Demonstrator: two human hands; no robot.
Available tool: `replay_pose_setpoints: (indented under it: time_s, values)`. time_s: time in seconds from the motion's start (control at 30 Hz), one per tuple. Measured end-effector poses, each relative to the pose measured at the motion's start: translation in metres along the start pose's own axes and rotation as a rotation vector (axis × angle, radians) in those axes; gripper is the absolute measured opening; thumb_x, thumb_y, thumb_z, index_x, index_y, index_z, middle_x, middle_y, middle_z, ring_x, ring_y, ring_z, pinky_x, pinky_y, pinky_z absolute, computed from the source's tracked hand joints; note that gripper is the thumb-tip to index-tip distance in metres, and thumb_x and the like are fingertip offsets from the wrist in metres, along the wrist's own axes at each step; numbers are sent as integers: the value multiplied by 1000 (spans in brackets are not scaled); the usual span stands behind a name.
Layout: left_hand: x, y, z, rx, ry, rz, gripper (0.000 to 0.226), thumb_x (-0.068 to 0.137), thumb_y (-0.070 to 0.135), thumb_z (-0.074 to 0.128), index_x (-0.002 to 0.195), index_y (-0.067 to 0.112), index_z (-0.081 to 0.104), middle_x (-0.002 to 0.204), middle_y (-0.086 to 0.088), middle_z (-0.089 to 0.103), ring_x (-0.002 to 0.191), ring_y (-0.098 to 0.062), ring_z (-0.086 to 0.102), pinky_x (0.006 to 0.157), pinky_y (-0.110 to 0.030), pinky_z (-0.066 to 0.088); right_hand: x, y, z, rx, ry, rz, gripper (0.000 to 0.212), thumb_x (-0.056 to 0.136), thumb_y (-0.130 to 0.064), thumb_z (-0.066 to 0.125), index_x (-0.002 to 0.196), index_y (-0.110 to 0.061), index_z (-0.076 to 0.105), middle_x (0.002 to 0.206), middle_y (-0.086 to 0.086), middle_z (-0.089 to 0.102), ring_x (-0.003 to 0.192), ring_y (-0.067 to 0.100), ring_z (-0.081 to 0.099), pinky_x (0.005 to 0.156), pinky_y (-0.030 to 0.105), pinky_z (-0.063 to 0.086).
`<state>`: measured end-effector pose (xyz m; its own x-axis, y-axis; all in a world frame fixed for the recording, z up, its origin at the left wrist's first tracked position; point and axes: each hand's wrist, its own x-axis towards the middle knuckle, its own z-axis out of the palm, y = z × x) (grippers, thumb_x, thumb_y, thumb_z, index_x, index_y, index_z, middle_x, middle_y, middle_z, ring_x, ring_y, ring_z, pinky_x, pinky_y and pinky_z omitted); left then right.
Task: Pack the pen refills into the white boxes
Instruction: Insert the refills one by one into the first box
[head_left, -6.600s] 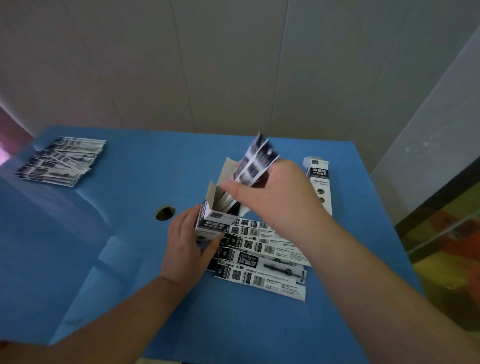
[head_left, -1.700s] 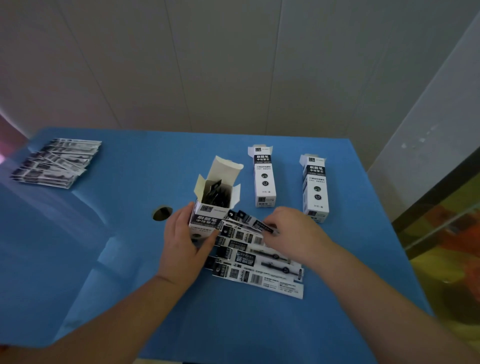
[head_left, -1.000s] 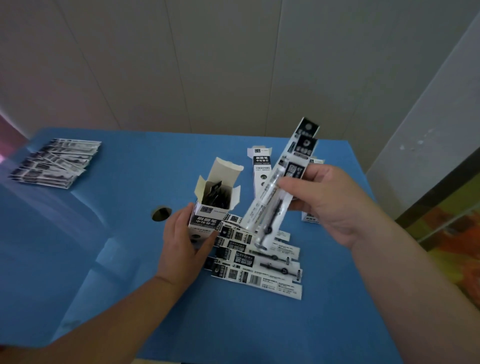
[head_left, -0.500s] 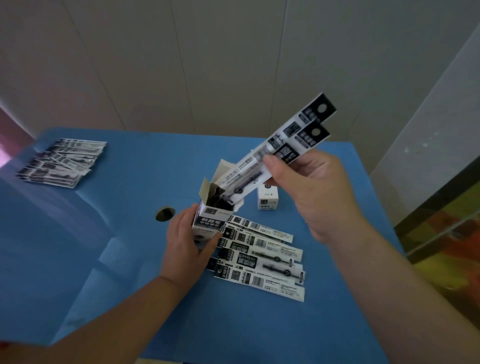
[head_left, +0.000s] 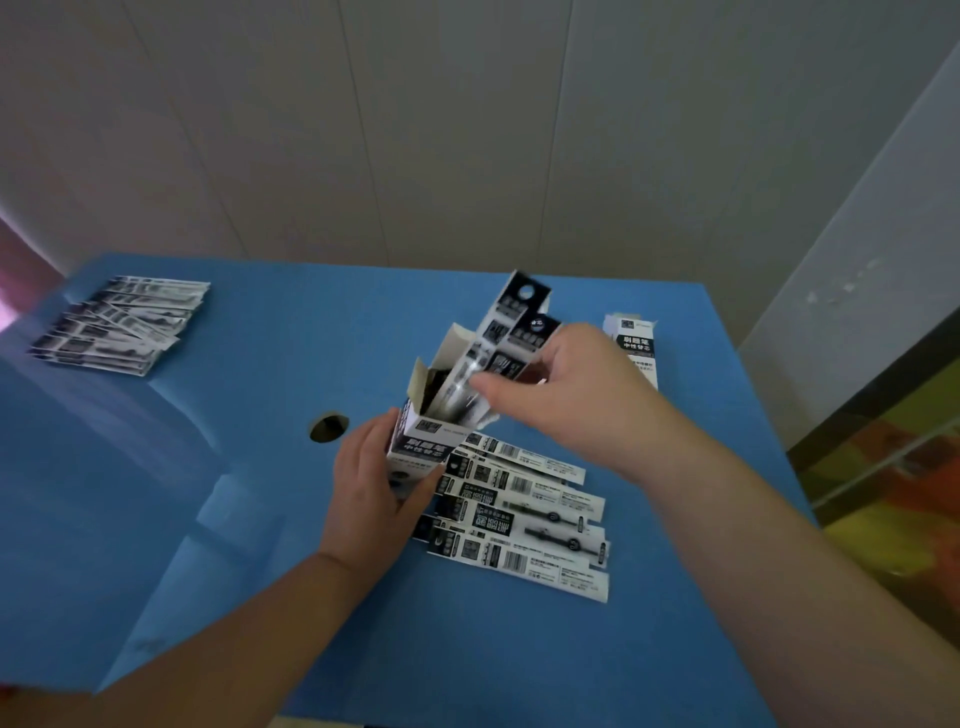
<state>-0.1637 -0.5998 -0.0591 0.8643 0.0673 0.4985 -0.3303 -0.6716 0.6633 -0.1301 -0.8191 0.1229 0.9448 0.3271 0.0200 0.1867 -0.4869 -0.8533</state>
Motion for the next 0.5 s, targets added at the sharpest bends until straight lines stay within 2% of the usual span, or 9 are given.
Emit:
replay_pose_setpoints:
  time_s: [0.07, 0.13, 0.23, 0.33, 0.43, 0.5]
  values:
    - [0, -1, 0, 7, 4, 14, 67, 90, 46, 66, 145, 14, 43, 140, 1, 47, 133, -29, 49, 108, -62, 49, 0, -2, 4, -77, -92, 3, 14, 85, -42, 77, 78, -30, 74, 62, -17, 70, 50, -1, 61, 44, 14, 42]
    - [0, -1, 1, 3, 10, 1, 67, 90, 46, 66, 145, 14, 43, 139, -1, 48, 133, -28, 48, 108, -62, 48, -2, -2, 5, -97, -123, -34, 8, 83, -39, 79, 87, -36, 73, 62, -33, 64, 55, -10, 60, 50, 4, 40]
    - [0, -1, 1, -13, 17, -6, 68, 90, 46, 66, 146, 15, 42, 139, 6, 46, 134, -25, 46, 109, -60, 48, -2, -3, 1, -51, -10, -136, 20, 84, -36, 80, 100, -45, 72, 79, -36, 67, 69, -5, 63, 61, 5, 45]
    - [0, -2, 2, -10, 13, 5, 67, 90, 45, 66, 145, 14, 43, 138, 6, 47, 132, -27, 48, 109, -57, 48, 0, -4, 3, -38, -1, -155, 11, 86, -33, 78, 90, -43, 76, 79, -29, 71, 70, 2, 65, 59, 13, 47]
    - [0, -3, 3, 4, 5, -8, 68, 90, 45, 68, 144, 10, 45, 139, -4, 49, 132, -31, 49, 109, -60, 48, 2, -4, 18, -200, -80, -140, 11, 90, -35, 73, 99, -38, 79, 69, -34, 64, 69, -14, 60, 60, 9, 40]
    - [0, -4, 4, 7, -2, -50, 72, 92, 40, 78, 145, 1, 49, 139, -13, 52, 131, -37, 50, 109, -63, 48, 1, -7, 27, -266, -137, -118, 17, 95, -35, 67, 109, -37, 77, 58, -40, 55, 62, -21, 53, 60, 8, 35]
